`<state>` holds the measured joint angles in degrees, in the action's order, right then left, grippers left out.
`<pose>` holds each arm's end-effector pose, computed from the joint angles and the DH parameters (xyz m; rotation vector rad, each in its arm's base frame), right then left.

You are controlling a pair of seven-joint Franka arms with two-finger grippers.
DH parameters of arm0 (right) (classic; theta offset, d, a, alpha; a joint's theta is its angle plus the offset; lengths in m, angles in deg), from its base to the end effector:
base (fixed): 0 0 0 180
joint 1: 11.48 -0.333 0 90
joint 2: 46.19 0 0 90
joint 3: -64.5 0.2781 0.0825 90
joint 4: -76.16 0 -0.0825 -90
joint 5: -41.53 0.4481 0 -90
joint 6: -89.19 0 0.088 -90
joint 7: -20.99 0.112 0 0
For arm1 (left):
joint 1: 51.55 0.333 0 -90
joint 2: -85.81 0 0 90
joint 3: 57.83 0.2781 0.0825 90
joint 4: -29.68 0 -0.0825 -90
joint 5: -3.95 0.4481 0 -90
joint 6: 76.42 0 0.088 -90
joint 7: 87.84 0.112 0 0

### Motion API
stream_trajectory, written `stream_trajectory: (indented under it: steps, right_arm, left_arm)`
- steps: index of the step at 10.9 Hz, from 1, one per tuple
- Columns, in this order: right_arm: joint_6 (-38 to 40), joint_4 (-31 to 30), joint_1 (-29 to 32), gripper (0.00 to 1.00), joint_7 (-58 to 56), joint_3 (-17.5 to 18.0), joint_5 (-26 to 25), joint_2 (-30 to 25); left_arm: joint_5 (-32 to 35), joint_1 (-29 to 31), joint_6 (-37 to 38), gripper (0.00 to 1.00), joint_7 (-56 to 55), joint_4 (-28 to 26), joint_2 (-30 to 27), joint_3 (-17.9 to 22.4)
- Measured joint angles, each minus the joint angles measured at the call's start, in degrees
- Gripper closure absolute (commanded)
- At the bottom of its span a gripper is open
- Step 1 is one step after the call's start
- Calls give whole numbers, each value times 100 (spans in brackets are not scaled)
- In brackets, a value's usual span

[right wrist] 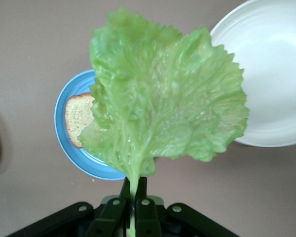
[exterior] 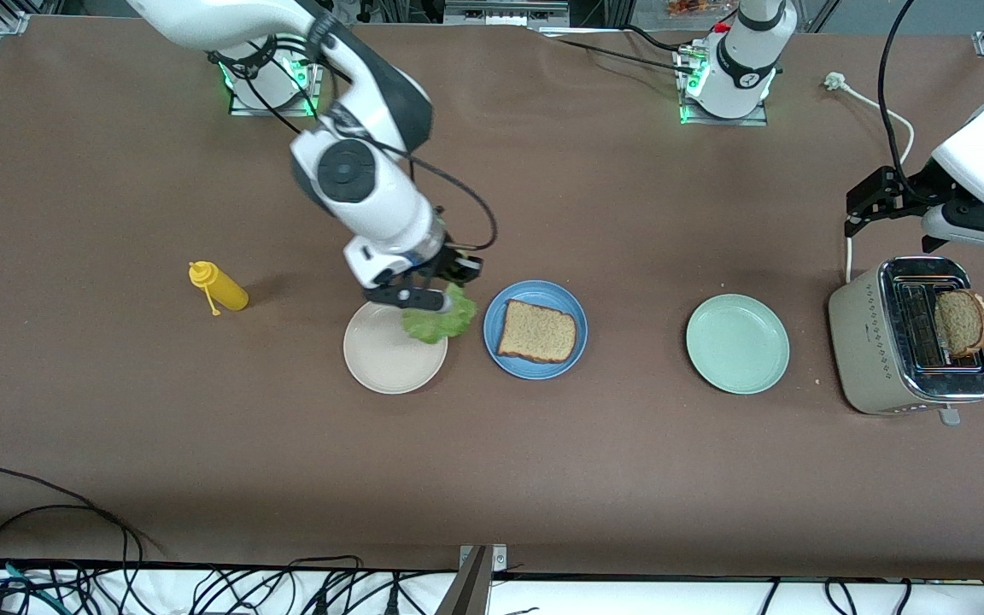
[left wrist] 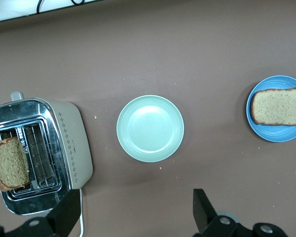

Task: Make sandwich in blue plate with both arms
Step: 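Carry the lettuce with the right gripper over the bread on the blue plate, then lower the lettuce onto the bread and open the right gripper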

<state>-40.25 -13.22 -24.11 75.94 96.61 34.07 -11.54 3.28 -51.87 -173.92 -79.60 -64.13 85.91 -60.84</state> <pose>0.5664 0.4879 0.2865 -2.8587 0.3078 0.0369 0.6294 -0.0378 0.5564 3.1152 -0.3138 0.0988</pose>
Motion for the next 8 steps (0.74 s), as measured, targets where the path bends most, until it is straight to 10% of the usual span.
stream_trajectory:
  steps: [8]
  right_arm:
    - [-1776, 1407, -1835, 100, 1334, -1026, -416, 1854]
  left_arm:
    - [3, 5, 0, 0, 0, 8, -1, 9]
